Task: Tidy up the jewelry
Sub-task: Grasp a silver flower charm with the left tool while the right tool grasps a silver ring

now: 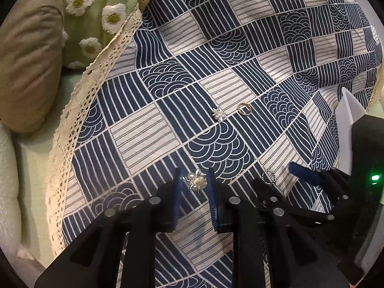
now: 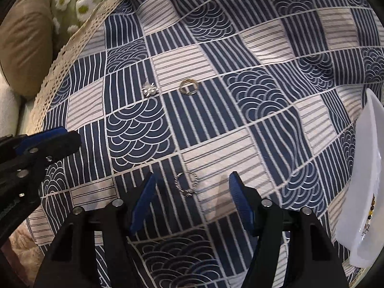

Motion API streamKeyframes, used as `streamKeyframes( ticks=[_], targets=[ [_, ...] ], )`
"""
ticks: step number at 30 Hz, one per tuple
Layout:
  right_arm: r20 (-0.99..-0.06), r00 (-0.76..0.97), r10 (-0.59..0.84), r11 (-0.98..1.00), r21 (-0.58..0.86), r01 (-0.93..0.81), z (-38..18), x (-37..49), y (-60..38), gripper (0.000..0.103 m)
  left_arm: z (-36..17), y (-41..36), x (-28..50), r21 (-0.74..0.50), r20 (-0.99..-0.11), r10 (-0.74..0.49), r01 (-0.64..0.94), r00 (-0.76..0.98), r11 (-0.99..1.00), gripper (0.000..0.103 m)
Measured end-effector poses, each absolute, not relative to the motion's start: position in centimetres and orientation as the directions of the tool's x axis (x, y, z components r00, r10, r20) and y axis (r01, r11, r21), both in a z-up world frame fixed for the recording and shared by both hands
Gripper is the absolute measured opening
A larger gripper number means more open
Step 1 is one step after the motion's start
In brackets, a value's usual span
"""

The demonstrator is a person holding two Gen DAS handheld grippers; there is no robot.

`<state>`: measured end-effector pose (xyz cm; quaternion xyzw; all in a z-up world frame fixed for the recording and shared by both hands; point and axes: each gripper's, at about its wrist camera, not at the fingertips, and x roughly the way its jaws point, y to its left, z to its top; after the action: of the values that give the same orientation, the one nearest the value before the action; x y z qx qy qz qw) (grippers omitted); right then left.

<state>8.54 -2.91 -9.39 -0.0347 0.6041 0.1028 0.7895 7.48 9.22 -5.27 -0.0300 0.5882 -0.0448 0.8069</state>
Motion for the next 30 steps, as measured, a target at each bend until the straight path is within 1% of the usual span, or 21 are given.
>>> streamKeyframes(
  ticks=[1,4,6,8,9,13,17,20,24,27,30],
  targets=[
    [-0.964,0.240,0.111,0.977,0.061,-0.206,-9.7,8.6,-2.8,0.052,-5.3,9.3,7.6,-0.102,-0.946,-0.108,0.035,0.306,0.994,0.019],
    [-0.964,0.246,0.102,0.974,0.046,-0.220,-9.9,8.5,-2.5,0.052,-5.0,9.4,7.7,-0.111,-0.945,-0.114,0.028,0.306,0.993,0.019],
    [-0.963,0.243,0.114,0.973,0.059,-0.221,-9.8,8.6,-2.5,0.042,-4.8,9.6,7.7,-0.114,-0.945,-0.117,0.027,0.306,0.993,0.019],
    [-0.963,0.240,0.123,0.974,0.072,-0.213,-9.8,8.8,-2.7,0.025,-4.8,9.5,7.7,-0.115,-0.945,-0.118,0.028,0.305,0.993,0.019],
    [-0.963,0.238,0.129,0.975,0.079,-0.206,-9.7,8.8,-2.9,0.021,-4.8,9.4,7.7,-0.114,-0.945,-0.118,0.030,0.304,0.993,0.019],
    [-0.956,0.244,0.161,0.977,0.120,-0.175,-8.9,8.9,-3.7,0.021,-4.7,9.1,7.8,-0.117,-0.946,-0.123,0.037,0.300,0.992,0.019],
    [-0.939,0.298,0.174,0.980,0.134,-0.149,-5.7,8.6,-5.7,0.021,-3.5,8.1,8.0,-0.142,-0.938,-0.150,0.049,0.312,0.989,0.019],
    [-0.920,0.346,0.184,0.982,0.155,-0.111,-2.5,7.9,-8.7,0.021,-1.6,5.8,8.2,-0.184,-0.922,-0.202,0.084,0.331,0.979,0.019],
    [-0.900,0.416,0.126,0.992,0.127,-0.026,1.2,6.4,-14.4,0.021,1.0,1.2,8.4,-0.237,-0.894,-0.280,0.163,0.350,0.958,0.019],
    [-0.896,0.437,0.081,0.992,0.117,0.054,2.2,5.5,-19.7,0.021,1.5,-3.4,7.8,-0.257,-0.883,-0.326,0.235,0.337,0.937,0.019],
    [-0.898,0.438,0.033,0.985,0.102,0.136,2.0,4.2,-24.7,0.021,1.0,-8.0,7.3,-0.255,-0.884,-0.348,0.301,0.313,0.919,0.019]
  ],
)
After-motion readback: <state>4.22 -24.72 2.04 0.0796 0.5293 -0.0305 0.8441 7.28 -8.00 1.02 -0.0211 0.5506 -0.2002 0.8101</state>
